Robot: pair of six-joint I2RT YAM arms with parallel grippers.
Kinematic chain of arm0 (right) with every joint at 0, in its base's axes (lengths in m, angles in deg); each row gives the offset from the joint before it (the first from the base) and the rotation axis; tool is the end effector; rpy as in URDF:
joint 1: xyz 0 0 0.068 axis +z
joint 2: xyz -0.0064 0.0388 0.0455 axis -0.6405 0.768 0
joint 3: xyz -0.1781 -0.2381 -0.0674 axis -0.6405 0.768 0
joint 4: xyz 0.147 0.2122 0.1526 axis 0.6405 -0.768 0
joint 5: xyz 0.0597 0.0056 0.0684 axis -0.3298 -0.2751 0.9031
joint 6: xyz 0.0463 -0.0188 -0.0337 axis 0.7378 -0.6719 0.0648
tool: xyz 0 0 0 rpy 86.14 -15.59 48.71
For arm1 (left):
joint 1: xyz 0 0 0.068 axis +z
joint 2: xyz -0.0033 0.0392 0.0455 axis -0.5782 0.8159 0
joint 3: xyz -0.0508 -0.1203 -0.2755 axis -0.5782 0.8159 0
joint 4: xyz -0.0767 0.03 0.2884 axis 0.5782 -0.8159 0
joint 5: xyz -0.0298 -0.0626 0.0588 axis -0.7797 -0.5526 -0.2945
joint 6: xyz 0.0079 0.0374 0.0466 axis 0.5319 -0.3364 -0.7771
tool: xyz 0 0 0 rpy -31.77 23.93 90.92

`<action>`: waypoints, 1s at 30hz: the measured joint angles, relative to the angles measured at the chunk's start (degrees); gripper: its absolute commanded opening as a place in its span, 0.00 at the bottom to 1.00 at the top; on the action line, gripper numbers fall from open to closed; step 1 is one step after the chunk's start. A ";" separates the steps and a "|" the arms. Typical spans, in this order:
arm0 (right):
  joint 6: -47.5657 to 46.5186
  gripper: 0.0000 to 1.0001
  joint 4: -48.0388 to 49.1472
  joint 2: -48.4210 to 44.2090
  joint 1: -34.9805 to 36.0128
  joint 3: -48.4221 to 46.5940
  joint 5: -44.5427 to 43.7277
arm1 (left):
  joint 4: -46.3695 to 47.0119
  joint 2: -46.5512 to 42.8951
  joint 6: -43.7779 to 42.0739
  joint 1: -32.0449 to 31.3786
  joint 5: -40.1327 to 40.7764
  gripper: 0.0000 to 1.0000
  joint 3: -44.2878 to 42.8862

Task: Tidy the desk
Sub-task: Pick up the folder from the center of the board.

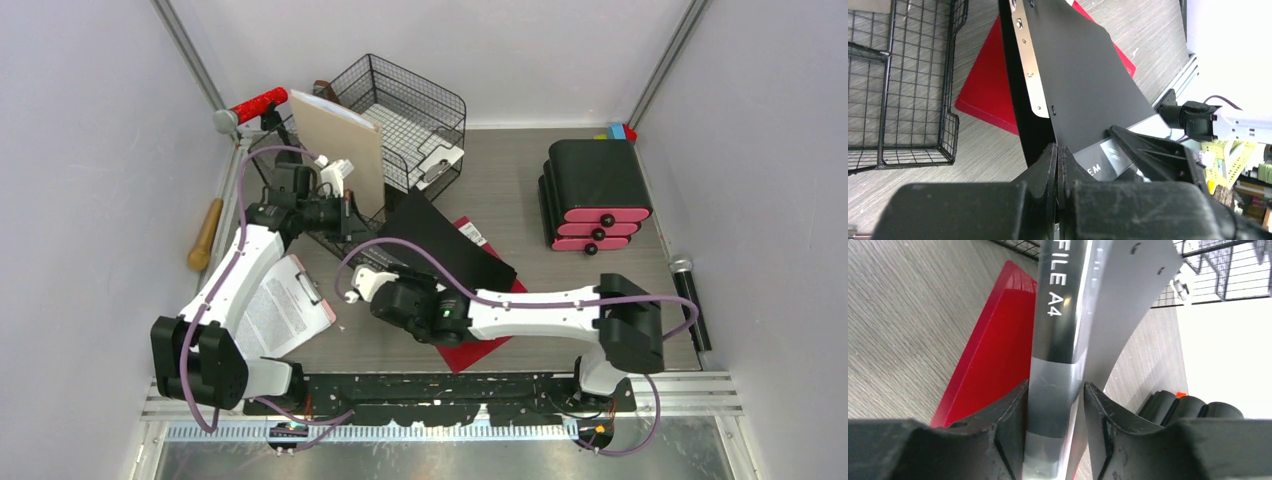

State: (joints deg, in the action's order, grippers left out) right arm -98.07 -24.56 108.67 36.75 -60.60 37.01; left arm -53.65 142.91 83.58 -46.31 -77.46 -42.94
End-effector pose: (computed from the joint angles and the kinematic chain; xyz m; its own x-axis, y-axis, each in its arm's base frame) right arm 0.1233 0.3823 0.2483 0.0151 -0.8702 -0.4925 -0.6099 0.3822 -0.6942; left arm 0.2967 -0.0878 0.3170 -0.8449 -0.0393 -0.5335 0.3804 0.6571 -0.6508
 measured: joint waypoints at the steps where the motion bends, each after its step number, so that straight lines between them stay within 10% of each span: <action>1: -0.35 0.41 -0.33 -1.33 -0.13 0.02 0.24 | -0.26 0.02 -0.72 0.00 -0.37 0.00 -0.37; 6: -2.38 0.28 -1.64 -8.02 -1.40 0.09 2.08 | -1.62 0.11 -3.91 0.00 -2.86 0.13 -2.97; 11: -5.07 0.02 -3.28 -13.57 -3.58 0.20 4.26 | -2.36 0.11 -7.65 -0.15 -5.33 0.50 -5.99; 16: -6.91 0.00 -6.88 -19.52 -7.58 0.26 5.66 | -2.99 -0.66 -10.78 0.44 -5.57 0.91 -9.77; 30: -1.60 0.01 -17.29 -25.51 -20.24 -12.79 19.41 | 3.43 -12.22 -9.81 0.07 -4.13 1.00 -7.30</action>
State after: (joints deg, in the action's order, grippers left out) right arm -99.66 -41.85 83.17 16.51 -73.39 56.42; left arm -50.22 130.70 73.77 -46.24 -81.59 -50.24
